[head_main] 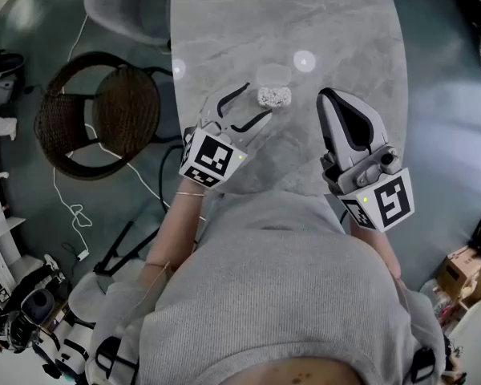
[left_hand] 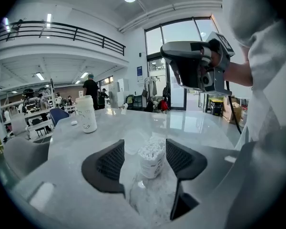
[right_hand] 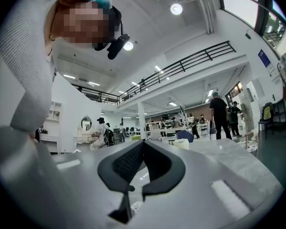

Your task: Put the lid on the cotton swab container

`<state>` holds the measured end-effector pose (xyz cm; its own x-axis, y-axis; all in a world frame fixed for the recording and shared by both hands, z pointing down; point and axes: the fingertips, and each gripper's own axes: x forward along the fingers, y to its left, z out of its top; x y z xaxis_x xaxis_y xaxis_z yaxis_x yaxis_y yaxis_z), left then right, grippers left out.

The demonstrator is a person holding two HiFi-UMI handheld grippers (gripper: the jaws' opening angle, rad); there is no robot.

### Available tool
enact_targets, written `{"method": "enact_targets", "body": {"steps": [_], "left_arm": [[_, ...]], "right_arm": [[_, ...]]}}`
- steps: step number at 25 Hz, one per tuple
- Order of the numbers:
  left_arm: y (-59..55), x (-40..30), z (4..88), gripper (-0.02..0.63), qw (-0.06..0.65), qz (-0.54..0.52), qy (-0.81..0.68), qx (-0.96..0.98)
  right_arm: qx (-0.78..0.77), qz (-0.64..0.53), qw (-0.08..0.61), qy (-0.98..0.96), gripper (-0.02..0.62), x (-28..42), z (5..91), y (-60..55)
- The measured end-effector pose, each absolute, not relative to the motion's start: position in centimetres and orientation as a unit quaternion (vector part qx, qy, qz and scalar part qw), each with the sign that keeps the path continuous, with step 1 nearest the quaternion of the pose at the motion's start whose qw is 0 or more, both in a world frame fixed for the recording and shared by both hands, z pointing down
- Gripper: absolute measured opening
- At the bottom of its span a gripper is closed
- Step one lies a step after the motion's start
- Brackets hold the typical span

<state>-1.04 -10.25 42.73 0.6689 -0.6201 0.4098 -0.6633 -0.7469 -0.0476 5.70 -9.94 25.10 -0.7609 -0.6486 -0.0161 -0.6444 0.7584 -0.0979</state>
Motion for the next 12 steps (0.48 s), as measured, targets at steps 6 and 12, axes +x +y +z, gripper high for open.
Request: {"method": "enact_targets", "body": {"steps": [6,12], "left_arm": [[-9.9,-0.7,44.2,0.298,0.065,0.217,-0.341,0.912],[-9.9,-0.5,45.2,0.308,0.076,0.226,-0.333,0.912]], "right_arm": [[-0.348,-0.042,0.024,0.936,0.002,5.8,25.0,-10.0],[-0.354,-0.044,0.023,0.934,0.002,5.8,25.1,-10.0]]}}
